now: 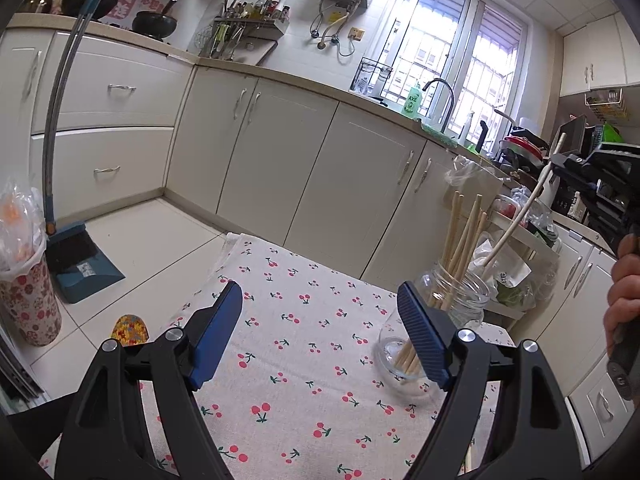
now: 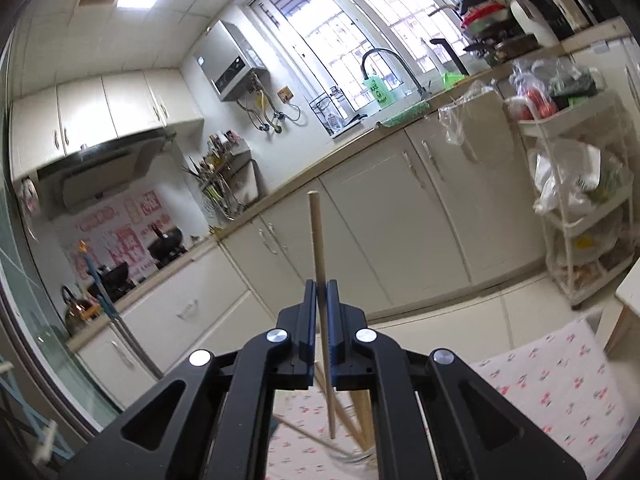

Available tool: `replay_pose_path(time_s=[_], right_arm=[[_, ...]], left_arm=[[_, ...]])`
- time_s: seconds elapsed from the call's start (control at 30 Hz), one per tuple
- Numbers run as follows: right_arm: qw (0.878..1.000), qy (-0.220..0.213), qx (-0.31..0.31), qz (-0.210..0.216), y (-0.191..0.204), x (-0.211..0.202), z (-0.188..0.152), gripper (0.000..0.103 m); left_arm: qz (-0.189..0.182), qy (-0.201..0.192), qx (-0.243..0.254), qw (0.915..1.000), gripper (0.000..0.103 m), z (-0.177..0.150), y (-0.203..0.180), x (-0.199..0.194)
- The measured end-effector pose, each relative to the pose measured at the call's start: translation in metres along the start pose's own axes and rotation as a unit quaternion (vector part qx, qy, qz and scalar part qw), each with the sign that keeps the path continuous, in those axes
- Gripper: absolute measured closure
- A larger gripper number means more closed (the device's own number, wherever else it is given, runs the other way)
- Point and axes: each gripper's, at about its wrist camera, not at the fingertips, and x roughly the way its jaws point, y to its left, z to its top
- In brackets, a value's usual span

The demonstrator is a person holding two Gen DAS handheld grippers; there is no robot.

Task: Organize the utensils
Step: 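Lower the right gripper's stick into the glass jar and open the right gripper, then move both open grippers back over the last two sticks on the cloth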

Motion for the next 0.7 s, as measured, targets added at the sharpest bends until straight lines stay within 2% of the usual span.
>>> replay_pose_path(time_s=[0.2, 0.37, 0.53, 0.63, 0.7], right_arm=[[0.998, 0.051, -0.024, -0.029, -0.008, 0.027, -0.028, 0.097], [0.993, 0.106, -0.029, -0.034, -0.014, 0.04, -0.053, 0.097], [0.991, 0.124, -0.015, -0.045, -0.023, 0.019, -0.064, 0.097], [0.98, 0.186, -0.015, -0.073, -0.033, -0.003, -0.094, 0.097], [0.962, 0.254, -0.029, -0.091, -0.038, -0.012, -0.132, 0.097]], left_arm=[[-0.002, 0.002, 0.0, 1.0, 0.026, -0.001, 0.0, 0.001], [-0.001, 0.005, -0.001, 1.0, 0.023, -0.002, 0.0, 0.001], [0.001, 0.008, -0.005, 1.0, 0.022, -0.001, 0.0, 0.003], [0.0, 0.01, -0.006, 0.9999, 0.022, -0.001, 0.0, 0.004], [-0.001, 0.012, -0.006, 0.9999, 0.022, -0.001, 0.0, 0.005]])
